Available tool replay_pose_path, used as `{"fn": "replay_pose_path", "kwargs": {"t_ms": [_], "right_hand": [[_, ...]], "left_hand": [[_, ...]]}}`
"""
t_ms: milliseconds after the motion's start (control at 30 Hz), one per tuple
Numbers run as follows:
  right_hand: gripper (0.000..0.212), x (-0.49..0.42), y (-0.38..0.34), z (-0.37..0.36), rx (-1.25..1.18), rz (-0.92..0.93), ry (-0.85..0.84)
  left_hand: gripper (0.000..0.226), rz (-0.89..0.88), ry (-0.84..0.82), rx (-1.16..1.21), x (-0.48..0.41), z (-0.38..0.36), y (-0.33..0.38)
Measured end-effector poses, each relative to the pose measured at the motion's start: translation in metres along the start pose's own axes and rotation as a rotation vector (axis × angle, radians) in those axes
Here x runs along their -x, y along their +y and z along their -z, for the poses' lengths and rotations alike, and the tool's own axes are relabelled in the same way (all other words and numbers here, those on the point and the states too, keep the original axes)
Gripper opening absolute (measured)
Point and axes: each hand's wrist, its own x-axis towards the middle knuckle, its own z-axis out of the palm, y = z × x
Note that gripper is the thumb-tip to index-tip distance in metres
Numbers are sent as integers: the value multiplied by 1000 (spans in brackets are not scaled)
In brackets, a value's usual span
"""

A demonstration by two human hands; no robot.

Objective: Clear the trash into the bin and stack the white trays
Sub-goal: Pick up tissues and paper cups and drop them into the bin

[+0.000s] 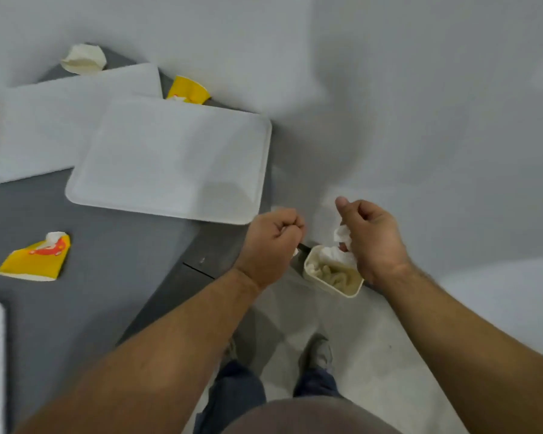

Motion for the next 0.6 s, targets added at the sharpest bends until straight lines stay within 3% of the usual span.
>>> {"fn": "replay_pose_path", "kwargs": {"t_ms": [133,233,333,467,600], "right_hand": [[52,-11,61,64,-47,-133,159],[31,-29,115,91,-210,-237,200],[5,-57,181,108,-297,-259,216],[37,-104,281,120,-267,-317,256],[38,-149,371,126,-181,-315,306]], "left_hand": [[8,218,-165,57,-10,-82,-33],[21,470,-289,62,-27,-122,-85],[33,625,-281,31,-46,-156,-147],[41,755,-174,-7,-70,-196,-243],[46,757,-115,-111,-82,-227,-336]]}}
